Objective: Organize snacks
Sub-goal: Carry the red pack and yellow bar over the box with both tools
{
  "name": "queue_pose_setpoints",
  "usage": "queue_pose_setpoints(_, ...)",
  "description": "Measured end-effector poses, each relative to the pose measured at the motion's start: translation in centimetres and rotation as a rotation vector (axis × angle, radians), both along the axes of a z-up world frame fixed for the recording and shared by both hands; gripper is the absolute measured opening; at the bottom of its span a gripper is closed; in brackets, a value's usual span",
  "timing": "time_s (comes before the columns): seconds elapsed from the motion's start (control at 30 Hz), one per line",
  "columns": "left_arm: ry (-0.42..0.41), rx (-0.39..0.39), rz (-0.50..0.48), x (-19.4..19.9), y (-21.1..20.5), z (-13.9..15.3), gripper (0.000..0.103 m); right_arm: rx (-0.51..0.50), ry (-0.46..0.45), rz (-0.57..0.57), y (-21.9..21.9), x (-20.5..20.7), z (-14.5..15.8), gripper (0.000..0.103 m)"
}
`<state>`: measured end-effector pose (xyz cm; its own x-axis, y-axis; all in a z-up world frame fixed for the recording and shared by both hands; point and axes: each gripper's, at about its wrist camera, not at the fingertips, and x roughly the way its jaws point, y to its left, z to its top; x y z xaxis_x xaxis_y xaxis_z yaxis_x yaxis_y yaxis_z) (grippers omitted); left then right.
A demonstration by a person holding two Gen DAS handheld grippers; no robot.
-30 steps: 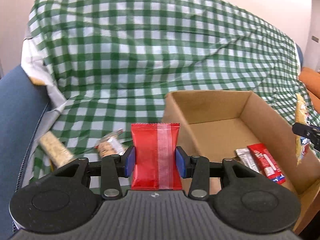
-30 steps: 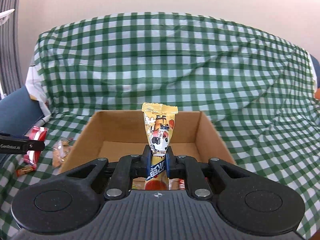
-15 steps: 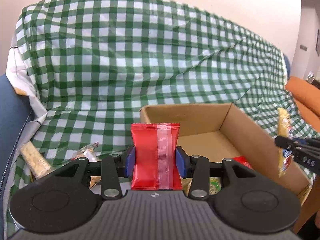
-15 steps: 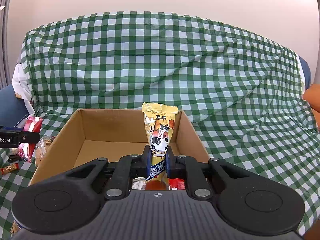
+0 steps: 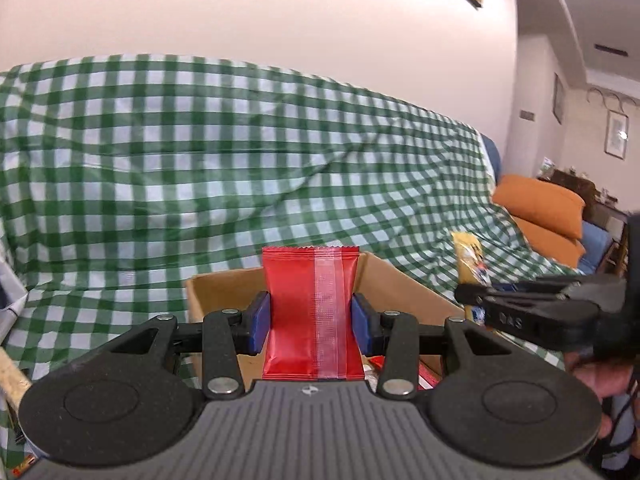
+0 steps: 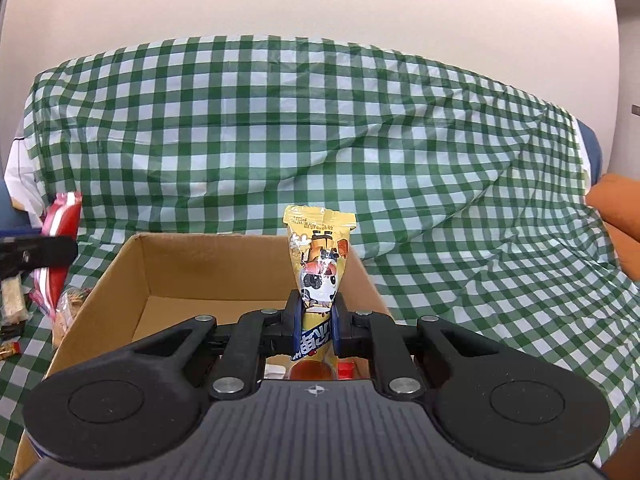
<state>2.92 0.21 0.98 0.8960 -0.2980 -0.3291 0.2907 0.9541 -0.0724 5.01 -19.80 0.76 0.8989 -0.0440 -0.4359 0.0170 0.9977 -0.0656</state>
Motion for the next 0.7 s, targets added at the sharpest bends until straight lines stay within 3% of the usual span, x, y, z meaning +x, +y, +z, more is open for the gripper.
queue_pose_setpoints(0.23,-0.027,0.067,-0.051,-0.6,-1.8,-0.7,0.047,-0.011,-0.025,-0.025,0.2,-0.3,0.1,0.014)
queue_pose_setpoints(0.7,-0.03,0.073,-0.061,-0.2,-2.0,-0.9,0.047,-0.074,-0.069,-0.01,0.9,-0.9,0.1,0.014)
